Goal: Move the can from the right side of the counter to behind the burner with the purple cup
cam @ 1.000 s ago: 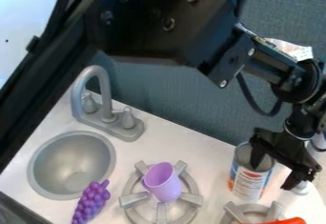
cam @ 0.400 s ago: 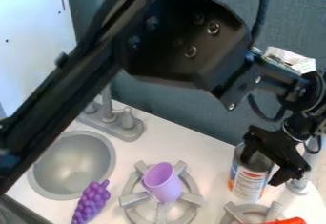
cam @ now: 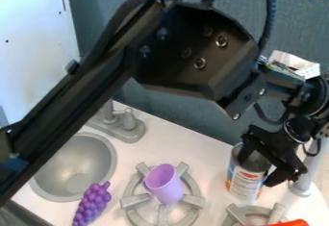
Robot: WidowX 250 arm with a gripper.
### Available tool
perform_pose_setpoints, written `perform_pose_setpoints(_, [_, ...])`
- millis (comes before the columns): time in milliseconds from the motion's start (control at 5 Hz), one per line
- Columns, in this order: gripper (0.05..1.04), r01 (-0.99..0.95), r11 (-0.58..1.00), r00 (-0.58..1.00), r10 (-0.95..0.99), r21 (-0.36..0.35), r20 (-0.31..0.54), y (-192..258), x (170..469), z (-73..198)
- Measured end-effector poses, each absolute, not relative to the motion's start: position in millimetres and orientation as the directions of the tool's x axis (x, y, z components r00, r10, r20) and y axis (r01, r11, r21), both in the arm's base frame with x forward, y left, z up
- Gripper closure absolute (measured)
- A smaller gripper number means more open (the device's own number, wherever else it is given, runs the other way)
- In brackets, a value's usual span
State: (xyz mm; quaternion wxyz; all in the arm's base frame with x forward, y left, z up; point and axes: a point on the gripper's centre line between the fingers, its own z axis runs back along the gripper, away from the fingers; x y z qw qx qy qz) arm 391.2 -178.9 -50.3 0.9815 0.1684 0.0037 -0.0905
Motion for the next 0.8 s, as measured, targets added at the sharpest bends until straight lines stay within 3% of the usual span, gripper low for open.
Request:
perform_pose_setpoints(400, [0.082,0.084,0.929,0.996,-0.084,0.360,-0.014,-117.5,403.4,-50.6])
perform_pose_setpoints(800, [0.083,-0.027,0.945,0.999,0.014,0.325,0.043,-84.2,430.0,-36.5])
